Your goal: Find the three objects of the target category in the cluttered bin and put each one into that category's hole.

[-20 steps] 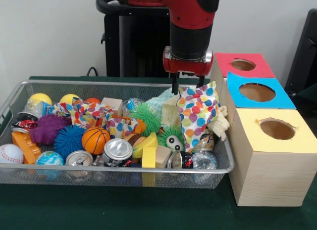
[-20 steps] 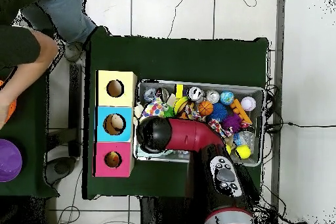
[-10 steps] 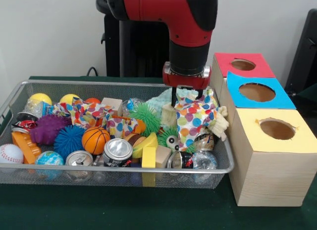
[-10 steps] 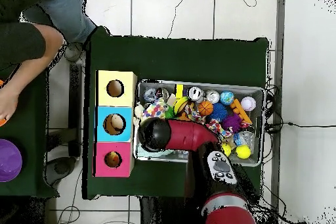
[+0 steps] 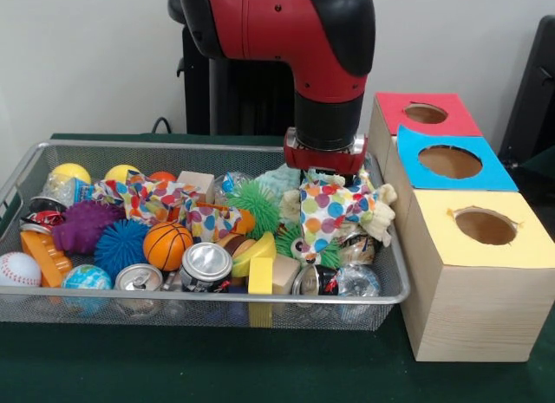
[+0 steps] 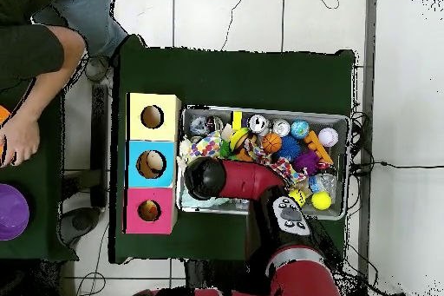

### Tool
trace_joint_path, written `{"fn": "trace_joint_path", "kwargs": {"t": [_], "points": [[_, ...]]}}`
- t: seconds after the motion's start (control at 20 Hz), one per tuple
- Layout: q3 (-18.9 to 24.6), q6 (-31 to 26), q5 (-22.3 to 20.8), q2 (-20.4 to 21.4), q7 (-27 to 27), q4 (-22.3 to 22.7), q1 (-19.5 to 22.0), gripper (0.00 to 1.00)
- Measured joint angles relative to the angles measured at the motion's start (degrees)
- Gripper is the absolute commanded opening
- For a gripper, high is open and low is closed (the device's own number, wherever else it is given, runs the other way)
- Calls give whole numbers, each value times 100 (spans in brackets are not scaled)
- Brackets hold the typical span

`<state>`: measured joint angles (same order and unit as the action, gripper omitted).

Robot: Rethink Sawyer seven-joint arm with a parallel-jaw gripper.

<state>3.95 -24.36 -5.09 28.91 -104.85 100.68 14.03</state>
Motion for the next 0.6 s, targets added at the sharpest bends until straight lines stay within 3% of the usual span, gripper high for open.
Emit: {"fn": "trace_joint_path", "kwargs": {"t": [0.05,0.1,0.6], "points": [[1,2,4,-1,0,-4,-1,100],[2,4,8,-2,0,-7,-3,0],[-22,1,11,136,0,14,-6,0]]}}
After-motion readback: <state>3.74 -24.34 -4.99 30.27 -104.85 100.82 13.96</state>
